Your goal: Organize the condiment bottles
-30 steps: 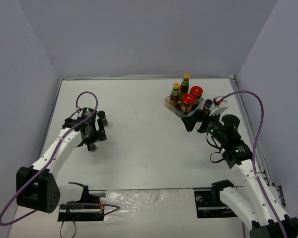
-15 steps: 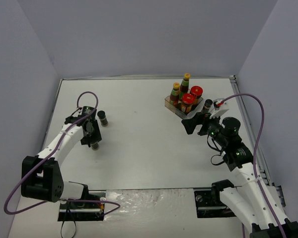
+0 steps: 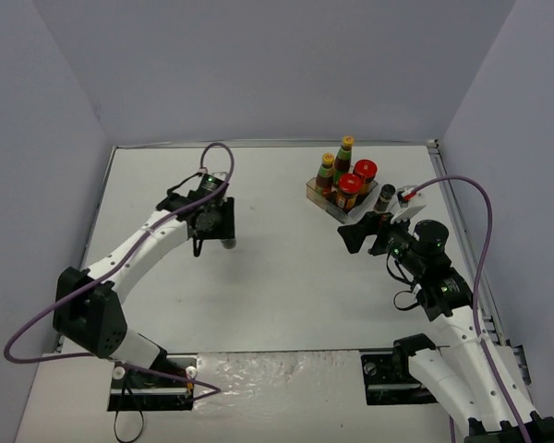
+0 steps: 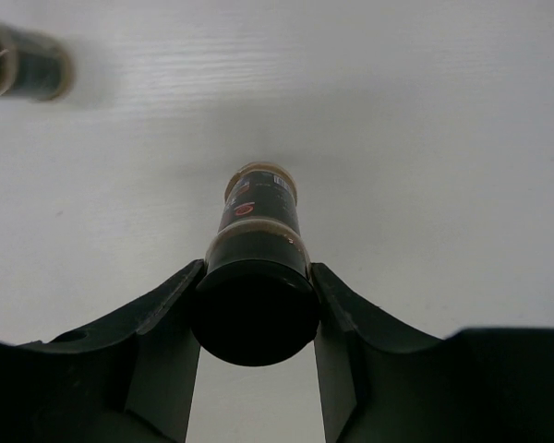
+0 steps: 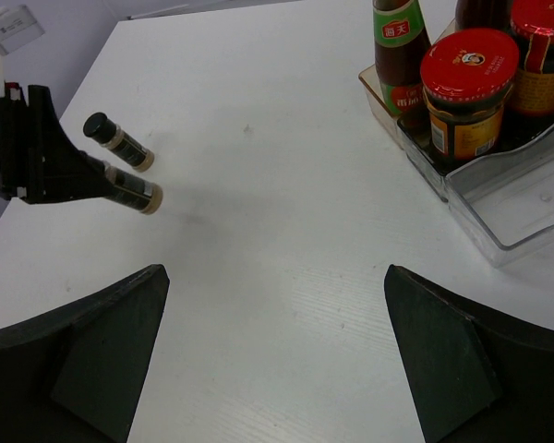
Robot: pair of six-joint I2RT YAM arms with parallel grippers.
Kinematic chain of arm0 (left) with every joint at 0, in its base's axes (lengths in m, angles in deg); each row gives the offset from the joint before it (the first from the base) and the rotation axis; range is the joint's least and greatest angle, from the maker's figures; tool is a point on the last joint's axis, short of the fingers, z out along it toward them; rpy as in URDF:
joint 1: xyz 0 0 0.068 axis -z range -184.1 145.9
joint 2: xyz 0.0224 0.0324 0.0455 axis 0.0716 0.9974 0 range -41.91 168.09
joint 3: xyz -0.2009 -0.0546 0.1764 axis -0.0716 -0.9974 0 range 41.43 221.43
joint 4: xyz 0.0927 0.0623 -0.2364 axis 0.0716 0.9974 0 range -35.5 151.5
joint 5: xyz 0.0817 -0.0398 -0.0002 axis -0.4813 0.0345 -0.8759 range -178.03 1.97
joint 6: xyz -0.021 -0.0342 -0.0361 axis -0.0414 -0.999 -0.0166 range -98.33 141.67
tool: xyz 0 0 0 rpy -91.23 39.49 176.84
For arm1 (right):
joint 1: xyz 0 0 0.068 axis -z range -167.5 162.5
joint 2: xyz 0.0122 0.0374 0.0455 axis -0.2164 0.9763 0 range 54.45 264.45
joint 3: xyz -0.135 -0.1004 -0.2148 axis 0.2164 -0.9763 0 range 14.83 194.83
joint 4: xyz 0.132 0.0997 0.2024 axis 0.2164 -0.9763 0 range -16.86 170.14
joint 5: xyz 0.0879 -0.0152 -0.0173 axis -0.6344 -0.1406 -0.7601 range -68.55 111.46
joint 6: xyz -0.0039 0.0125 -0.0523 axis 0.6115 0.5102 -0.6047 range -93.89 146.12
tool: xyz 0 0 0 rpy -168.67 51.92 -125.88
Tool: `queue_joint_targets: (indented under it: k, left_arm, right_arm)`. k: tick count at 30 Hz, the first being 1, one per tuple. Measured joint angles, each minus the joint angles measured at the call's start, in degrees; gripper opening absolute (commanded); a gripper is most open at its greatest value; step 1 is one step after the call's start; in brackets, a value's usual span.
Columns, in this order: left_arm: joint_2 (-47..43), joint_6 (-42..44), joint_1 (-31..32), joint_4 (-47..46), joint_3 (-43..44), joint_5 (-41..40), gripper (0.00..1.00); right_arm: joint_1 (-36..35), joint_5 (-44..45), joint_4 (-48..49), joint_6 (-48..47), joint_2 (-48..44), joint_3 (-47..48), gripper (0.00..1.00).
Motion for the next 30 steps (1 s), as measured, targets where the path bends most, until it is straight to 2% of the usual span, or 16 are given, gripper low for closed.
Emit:
queue_joint_targets:
  k: [5,11,14,20,23,26,30]
  left_arm:
    - [11.16,0.1,8.33,-1.21,9.95,0.79,0.01]
    - [20.8,0.07,12.76,0.63,16.13,0.19,0.04]
    - [23.53,0.06,14.72,0.83,17.95,-0.46,0.18]
    - [25.01,-0.13,16.91,1.9,19.08,-0.92,0.53]
    - [25.21,-0.54,16.92,2.74,20.12,-1.4,0.8]
    - [25.24,-1.16,16.88,3.66,21.08,-1.99,0.9]
    - [24.96,-1.52,16.87,4.15,21.35,-2.97,0.97]
  right_arm:
    - [0.0,-0.21,-2.25,-0.18,-0.56,0.14,1.0]
    - [0.0,-0.25,-4.69,-0.69,-1.9,0.64,1.0]
    - [0.0,-0.25,-6.09,-1.06,-2.34,0.76,1.0]
    - [0.0,-0.28,-8.24,-1.99,-2.74,0.76,1.0]
    - [0.0,-0.48,-8.89,-2.13,-2.74,0.78,1.0]
    - [0.0,-0.65,-9.39,-2.26,-2.61,1.05,1.0]
    - [0.0,-0.85,-9.74,-2.44,-1.79,2.25,1.0]
